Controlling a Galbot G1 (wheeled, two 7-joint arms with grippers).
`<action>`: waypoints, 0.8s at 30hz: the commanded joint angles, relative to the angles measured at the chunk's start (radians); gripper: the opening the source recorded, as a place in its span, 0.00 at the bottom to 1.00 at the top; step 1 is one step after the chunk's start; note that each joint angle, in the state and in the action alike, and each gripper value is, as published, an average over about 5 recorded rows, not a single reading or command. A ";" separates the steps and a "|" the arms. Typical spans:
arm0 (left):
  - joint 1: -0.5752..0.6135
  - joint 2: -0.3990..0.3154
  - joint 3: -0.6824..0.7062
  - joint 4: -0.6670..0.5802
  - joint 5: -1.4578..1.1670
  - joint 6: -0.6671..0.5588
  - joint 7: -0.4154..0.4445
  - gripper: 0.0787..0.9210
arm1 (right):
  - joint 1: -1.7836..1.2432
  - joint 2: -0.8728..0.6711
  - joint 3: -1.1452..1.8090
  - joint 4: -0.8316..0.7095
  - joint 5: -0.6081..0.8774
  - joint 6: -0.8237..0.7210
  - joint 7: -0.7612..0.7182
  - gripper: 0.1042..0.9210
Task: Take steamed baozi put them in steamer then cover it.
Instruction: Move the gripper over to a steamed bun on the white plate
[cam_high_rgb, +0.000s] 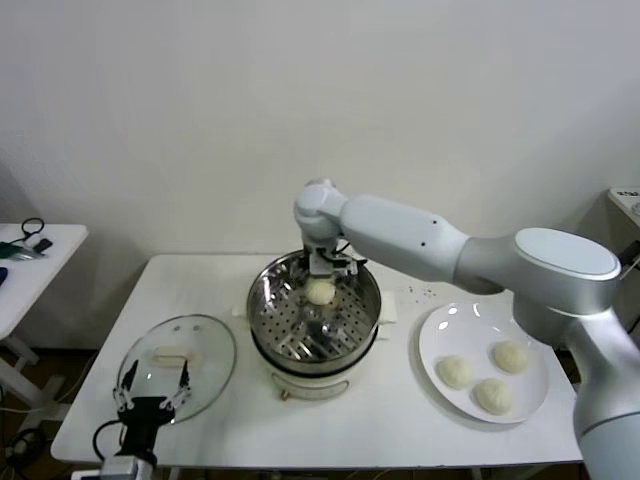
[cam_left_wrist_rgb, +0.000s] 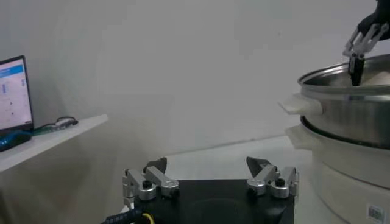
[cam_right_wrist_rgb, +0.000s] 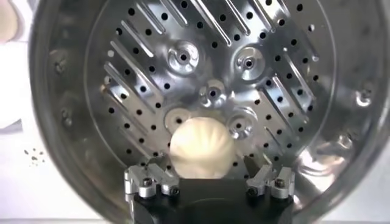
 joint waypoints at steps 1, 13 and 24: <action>0.010 -0.004 -0.002 -0.036 -0.062 0.015 0.005 0.88 | 0.171 -0.157 -0.073 0.086 0.308 -0.084 -0.001 0.88; 0.005 -0.008 0.015 -0.052 -0.067 0.010 0.013 0.88 | 0.427 -0.574 -0.424 0.346 0.839 -0.565 0.281 0.88; 0.001 -0.012 0.026 -0.065 -0.052 0.016 0.013 0.88 | 0.210 -0.837 -0.315 0.408 0.975 -0.930 0.237 0.88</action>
